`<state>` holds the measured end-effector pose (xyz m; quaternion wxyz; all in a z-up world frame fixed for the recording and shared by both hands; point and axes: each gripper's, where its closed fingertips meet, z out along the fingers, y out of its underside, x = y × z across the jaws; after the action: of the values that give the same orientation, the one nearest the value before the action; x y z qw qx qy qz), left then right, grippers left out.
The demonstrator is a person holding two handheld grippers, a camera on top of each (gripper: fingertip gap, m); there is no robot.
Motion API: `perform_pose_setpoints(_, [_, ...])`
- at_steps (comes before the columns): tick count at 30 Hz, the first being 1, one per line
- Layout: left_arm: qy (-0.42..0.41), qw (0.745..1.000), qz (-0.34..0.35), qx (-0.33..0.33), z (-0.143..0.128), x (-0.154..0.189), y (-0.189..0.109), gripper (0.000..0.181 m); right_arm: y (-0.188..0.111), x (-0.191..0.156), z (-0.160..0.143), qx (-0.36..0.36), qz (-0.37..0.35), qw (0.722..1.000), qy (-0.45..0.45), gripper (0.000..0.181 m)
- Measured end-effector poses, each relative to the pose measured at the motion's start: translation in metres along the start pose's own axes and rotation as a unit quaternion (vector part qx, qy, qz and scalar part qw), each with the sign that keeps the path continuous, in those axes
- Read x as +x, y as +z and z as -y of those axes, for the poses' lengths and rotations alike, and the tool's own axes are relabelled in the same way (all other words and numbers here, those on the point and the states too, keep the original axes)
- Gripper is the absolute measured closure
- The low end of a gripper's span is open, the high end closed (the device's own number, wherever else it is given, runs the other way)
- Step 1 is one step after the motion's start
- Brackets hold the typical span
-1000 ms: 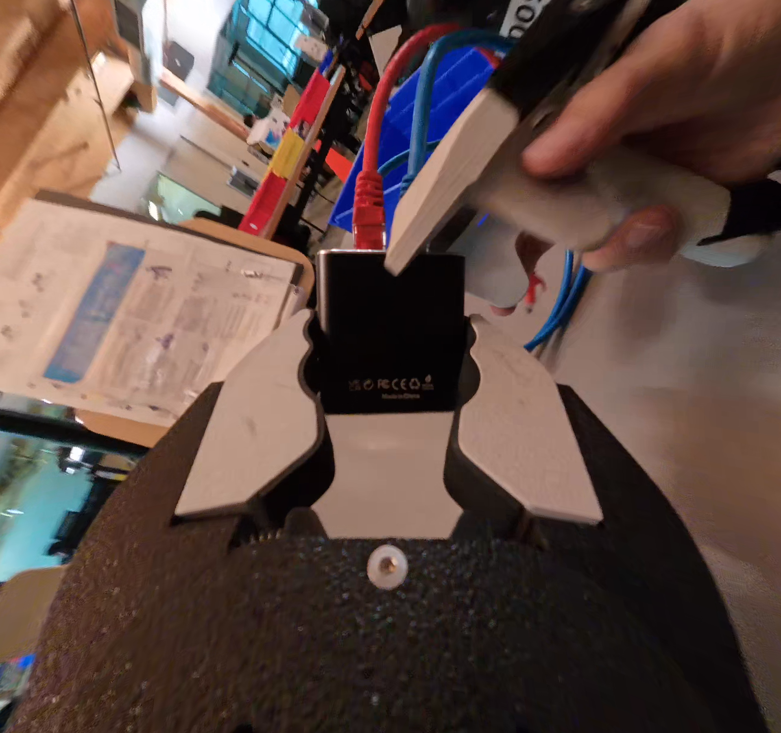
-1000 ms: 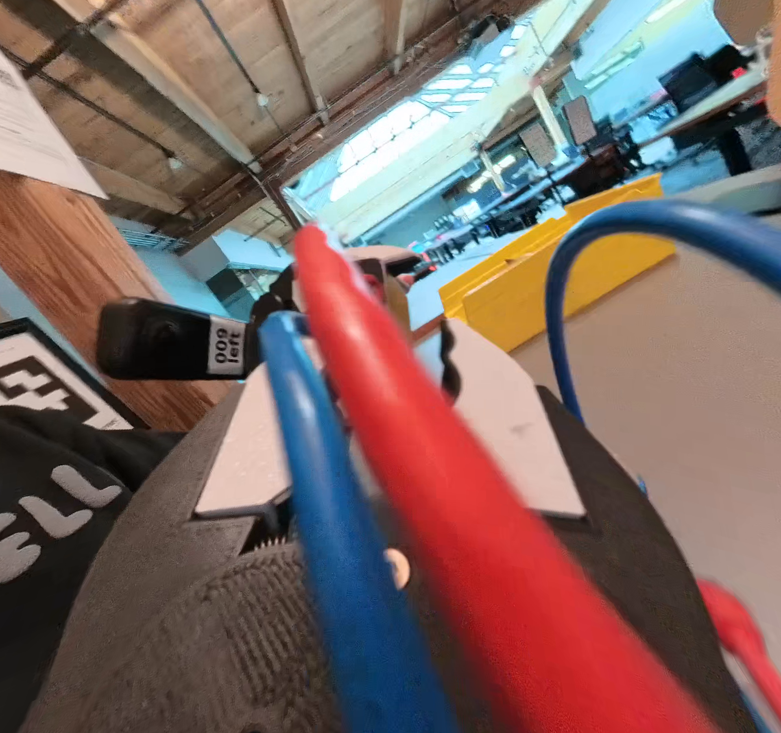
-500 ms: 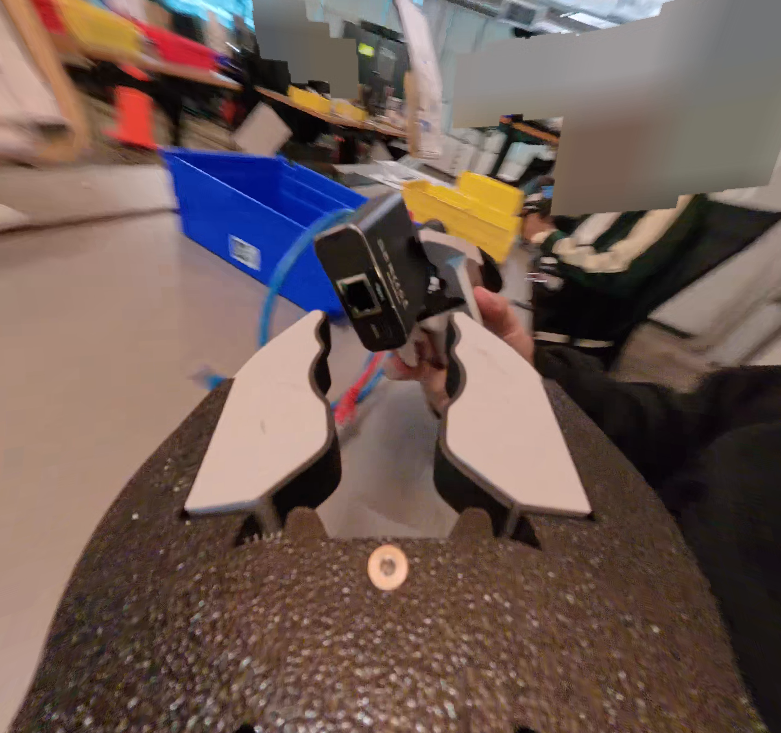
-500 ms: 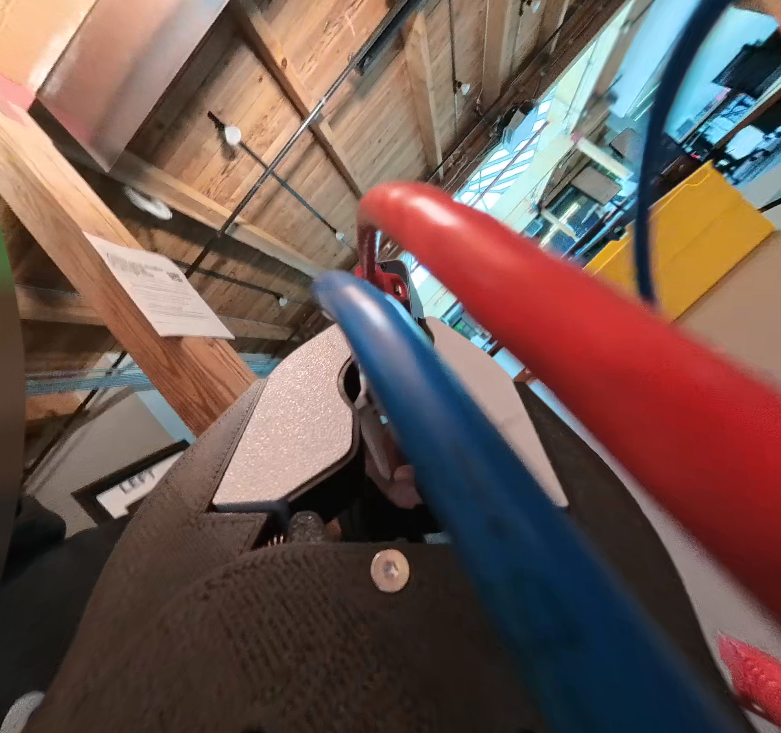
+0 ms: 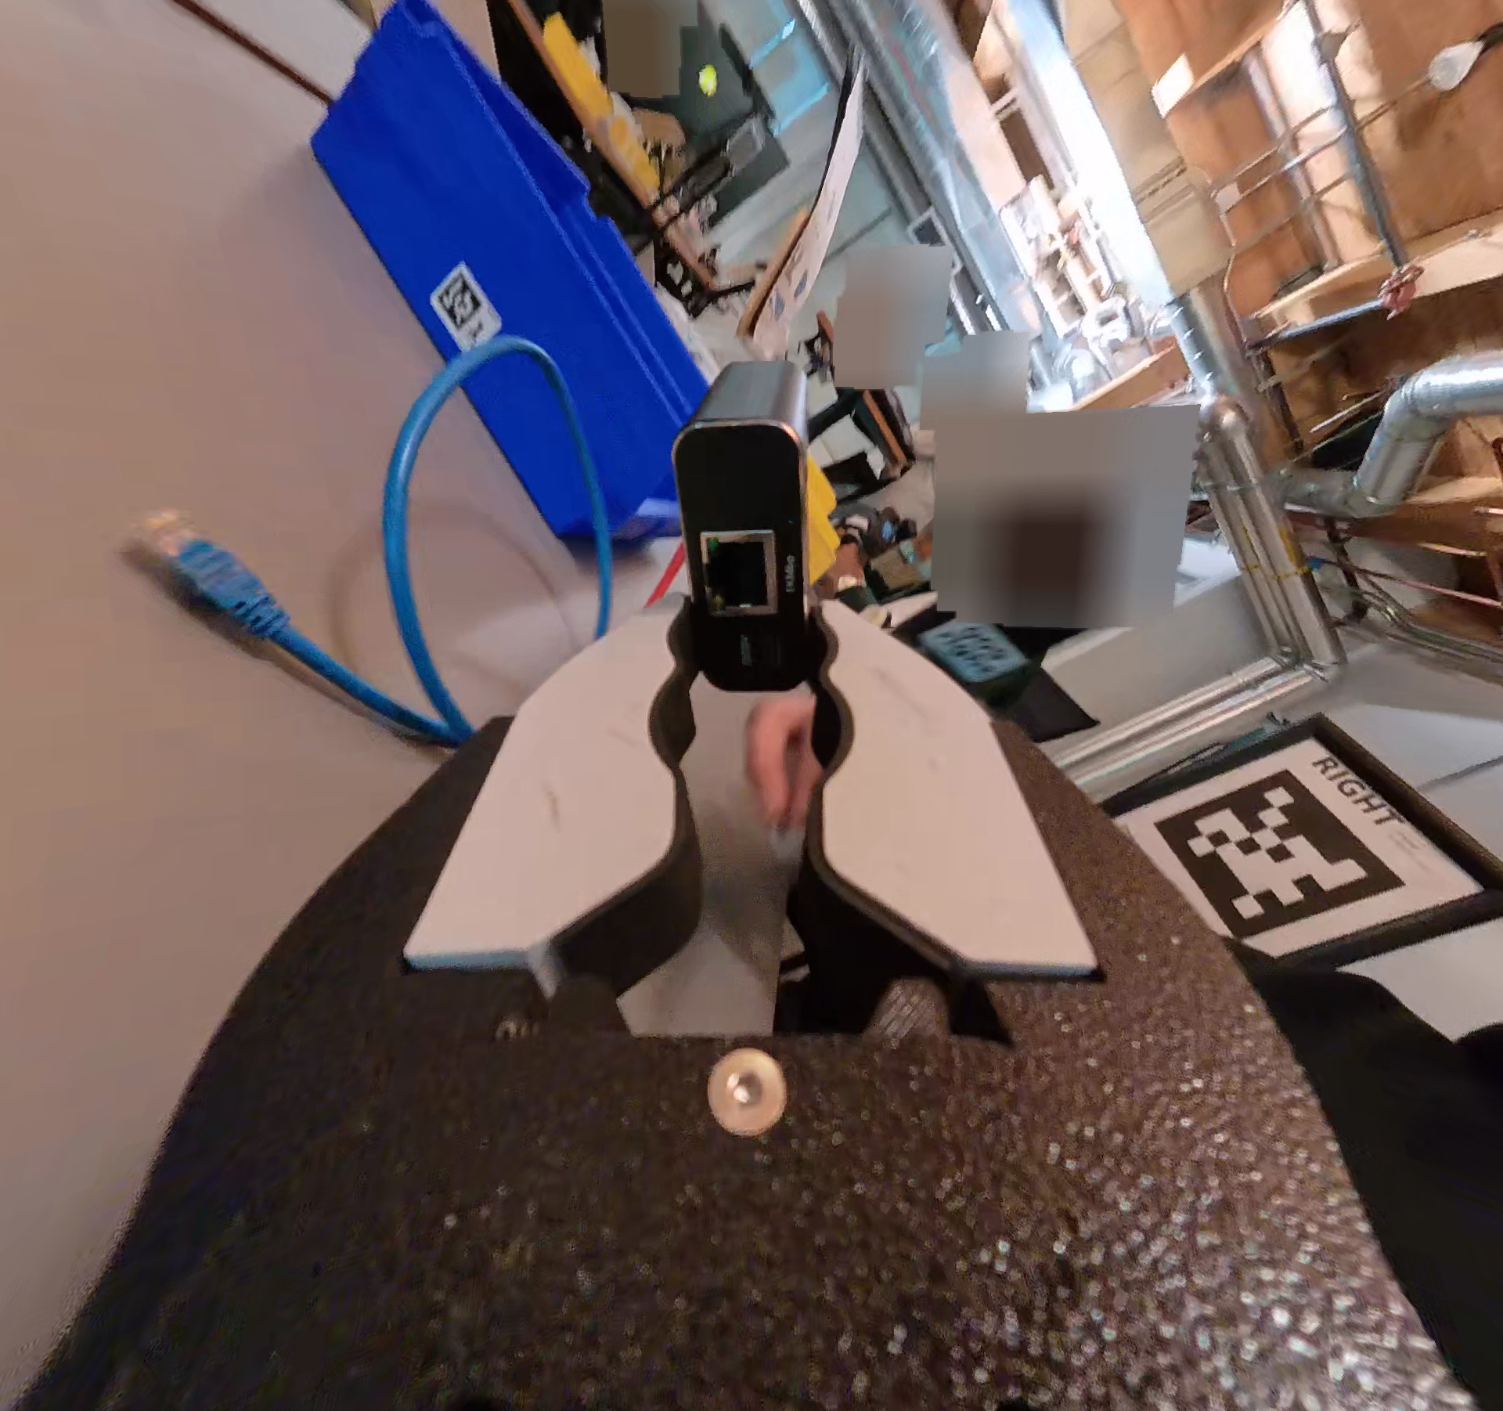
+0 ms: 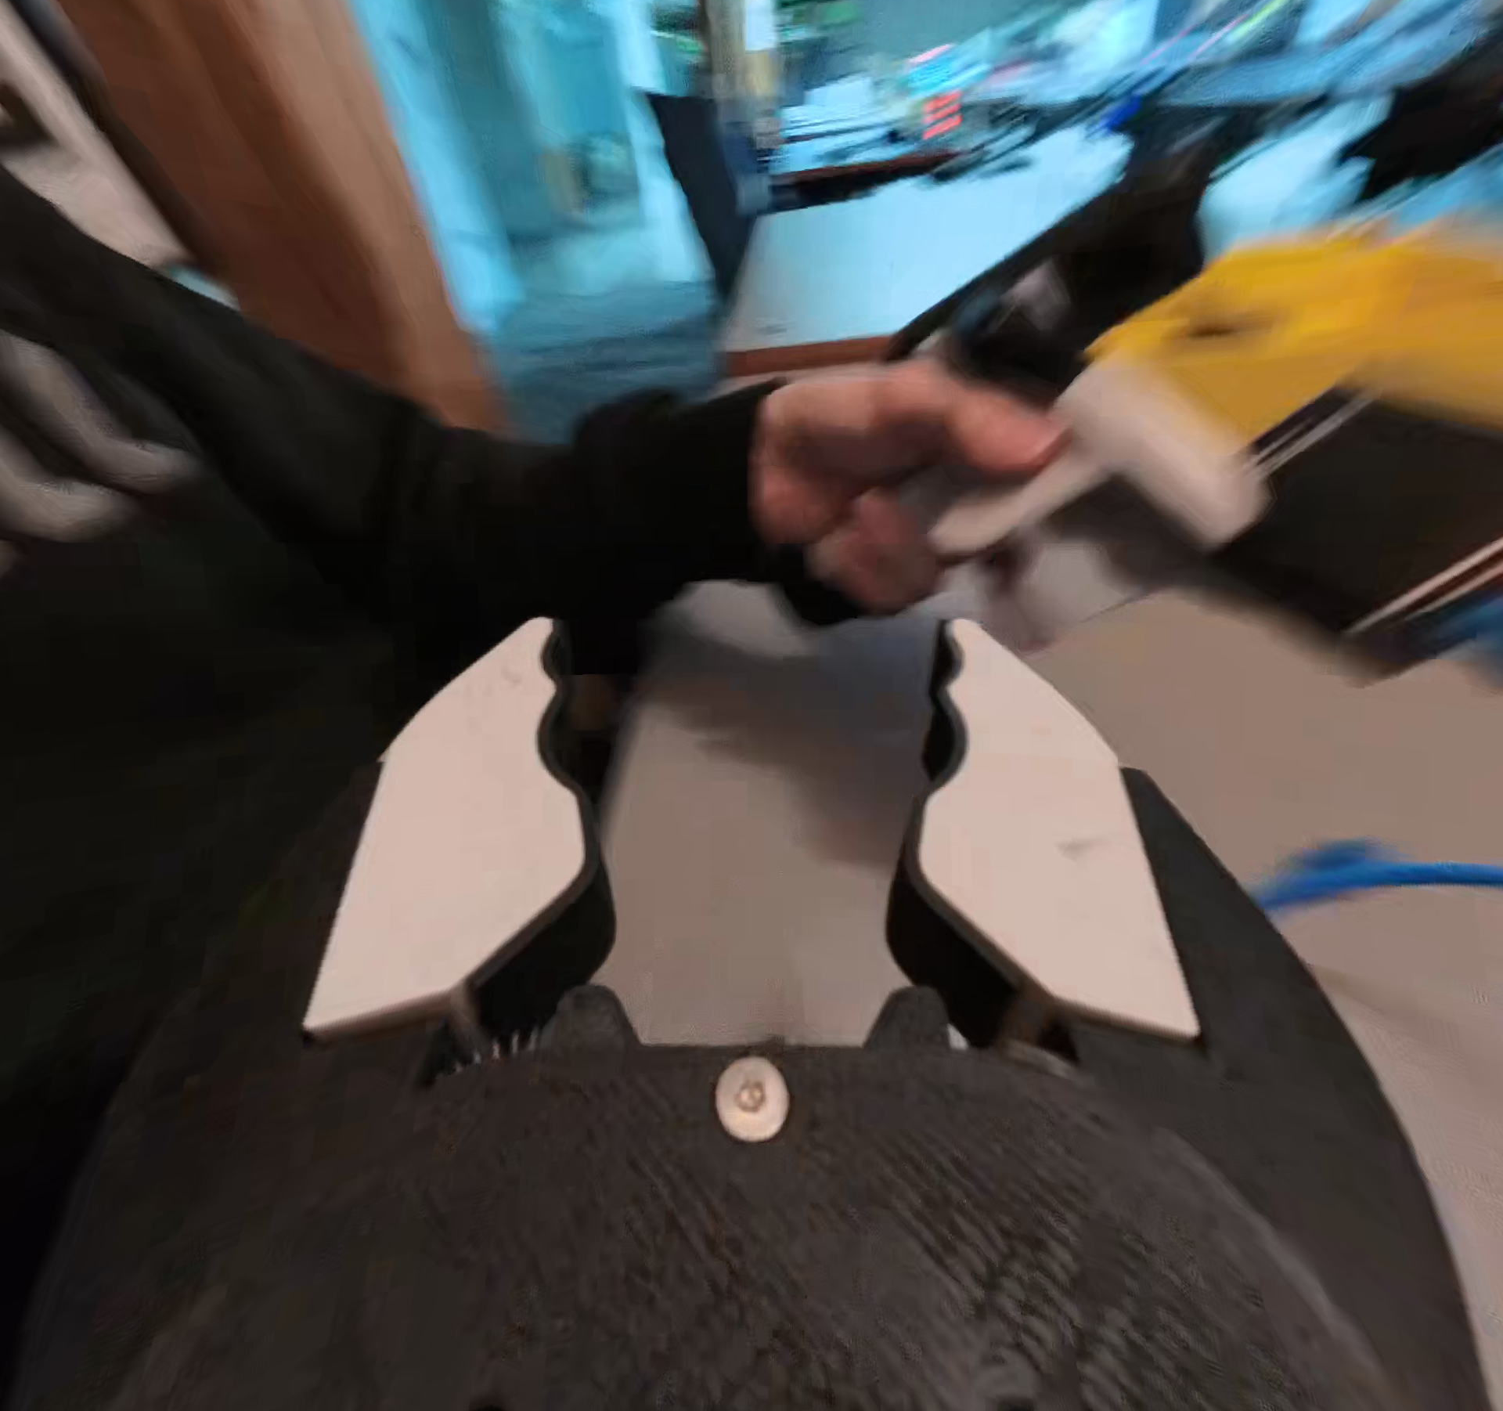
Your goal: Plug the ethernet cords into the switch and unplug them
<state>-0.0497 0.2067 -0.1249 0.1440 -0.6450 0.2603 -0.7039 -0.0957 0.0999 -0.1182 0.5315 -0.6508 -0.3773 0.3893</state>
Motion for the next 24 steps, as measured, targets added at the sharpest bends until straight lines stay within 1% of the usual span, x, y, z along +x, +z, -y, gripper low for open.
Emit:
perform_pose_setpoints(1, [-0.003, 1.0, 0.006, -0.013, -0.004, -0.002, 0.0, 0.157, -0.007, 0.012, 0.015, 0.008, -0.077, 0.993, -0.085, 0.089])
perform_pose_setpoints(2, [-0.003, 1.0, 0.008, -0.028, -0.007, -0.002, 0.0, 0.157, -0.018, 0.024, 0.029, 0.014, -0.143, 0.977, -0.158, 0.088])
perform_pose_setpoints(3, [-0.003, 0.999, 0.004, -0.043, -0.011, -0.002, 0.0, 0.157, -0.03, 0.033, 0.044, 0.025, -0.195, 0.958, -0.209, 0.087])
perform_pose_setpoints(4, [-0.008, 0.998, -0.001, -0.055, -0.014, -0.001, 0.0, 0.157, -0.041, 0.04, 0.054, 0.036, -0.224, 0.944, -0.24, 0.09])
perform_pose_setpoints(5, [-0.015, 0.997, -0.009, -0.075, -0.018, 0.0, 0.0, 0.157, -0.049, 0.045, 0.057, 0.037, -0.233, 0.939, -0.25, 0.095])
perform_pose_setpoints(6, [-0.021, 0.995, -0.019, -0.091, -0.02, 0.002, 0.001, 0.157, -0.053, 0.049, 0.053, 0.029, -0.223, 0.941, -0.253, 0.095])
perform_pose_setpoints(7, [-0.028, 0.993, -0.028, -0.108, -0.024, 0.005, 0.002, 0.157, -0.056, 0.055, 0.048, 0.021, -0.226, 0.94, -0.256, 0.092])
perform_pose_setpoints(10, [-0.032, 0.982, -0.066, -0.176, -0.041, 0.022, 0.007, 0.157, -0.058, 0.076, 0.03, -0.015, -0.252, 0.923, -0.289, 0.096])
perform_pose_setpoints(11, [-0.03, 0.978, -0.074, -0.193, -0.047, 0.027, 0.008, 0.157, -0.055, 0.077, 0.024, -0.019, -0.243, 0.926, -0.289, 0.099])
perform_pose_setpoints(13, [-0.038, 0.971, -0.097, -0.214, -0.055, 0.036, 0.012, 0.157, -0.045, 0.07, 0.012, -0.02, -0.196, 0.944, -0.266, 0.094])
perform_pose_setpoints(14, [-0.048, 0.968, -0.114, -0.22, -0.058, 0.041, 0.014, 0.157, -0.041, 0.063, 0.008, -0.015, -0.167, 0.951, -0.26, 0.096])
perform_pose_setpoints(15, [-0.057, 0.966, -0.118, -0.222, -0.06, 0.042, 0.017, 0.157, -0.039, 0.061, 0.006, -0.009, -0.158, 0.953, -0.259, 0.102])
perform_pose_setpoints(17, [-0.076, 0.969, -0.122, -0.203, -0.059, 0.041, 0.023, 0.157, -0.043, 0.068, 0.006, -0.003, -0.186, 0.946, -0.264, 0.108])
perform_pose_setpoints(20, [-0.105, 0.976, -0.117, -0.149, -0.055, 0.035, 0.028, 0.157, -0.045, 0.072, 0.0, 0.0, -0.191, 0.947, -0.257, 0.117])
perform_pose_setpoints(21, [-0.111, 0.978, -0.113, -0.133, -0.056, 0.033, 0.029, 0.157, -0.045, 0.074, -0.002, 0.003, -0.192, 0.948, -0.254, 0.117])
perform_pose_setpoints(23, [-0.123, 0.981, -0.107, -0.102, -0.055, 0.029, 0.031, 0.157, -0.046, 0.082, -0.007, 0.004, -0.211, 0.948, -0.236, 0.109])
perform_pose_setpoints(24, [-0.125, 0.983, -0.1, -0.087, -0.055, 0.025, 0.031, 0.157, -0.044, 0.082, -0.011, 0.006, -0.208, 0.951, -0.229, 0.113])
